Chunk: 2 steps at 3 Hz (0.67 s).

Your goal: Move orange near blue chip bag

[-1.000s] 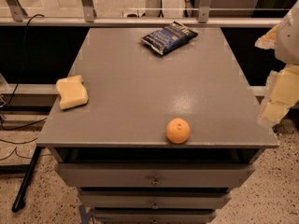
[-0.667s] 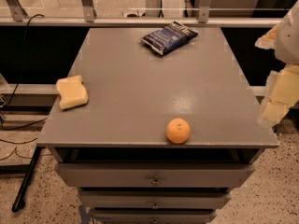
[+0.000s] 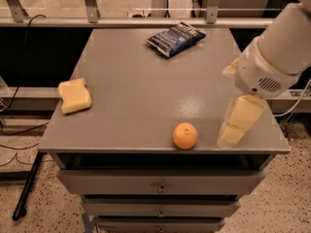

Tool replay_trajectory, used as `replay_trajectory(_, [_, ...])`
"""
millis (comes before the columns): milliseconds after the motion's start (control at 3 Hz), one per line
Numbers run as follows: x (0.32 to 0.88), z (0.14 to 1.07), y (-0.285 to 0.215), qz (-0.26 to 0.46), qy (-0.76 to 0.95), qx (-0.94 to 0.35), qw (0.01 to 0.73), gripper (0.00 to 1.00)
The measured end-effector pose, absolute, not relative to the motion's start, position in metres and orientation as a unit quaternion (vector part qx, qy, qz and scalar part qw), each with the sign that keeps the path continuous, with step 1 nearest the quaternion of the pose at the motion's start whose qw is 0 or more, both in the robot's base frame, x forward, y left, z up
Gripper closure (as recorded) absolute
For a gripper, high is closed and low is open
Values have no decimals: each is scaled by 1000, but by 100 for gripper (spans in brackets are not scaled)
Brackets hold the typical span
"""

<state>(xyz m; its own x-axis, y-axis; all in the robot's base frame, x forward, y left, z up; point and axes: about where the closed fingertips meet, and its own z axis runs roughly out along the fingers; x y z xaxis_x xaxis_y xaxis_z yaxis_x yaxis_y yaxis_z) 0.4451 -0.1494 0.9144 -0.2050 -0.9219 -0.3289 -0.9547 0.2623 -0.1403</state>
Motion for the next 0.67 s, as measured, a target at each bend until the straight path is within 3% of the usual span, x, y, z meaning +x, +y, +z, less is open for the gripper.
replay_trajectory(667, [430,865,-100,123,753,-610,217,0])
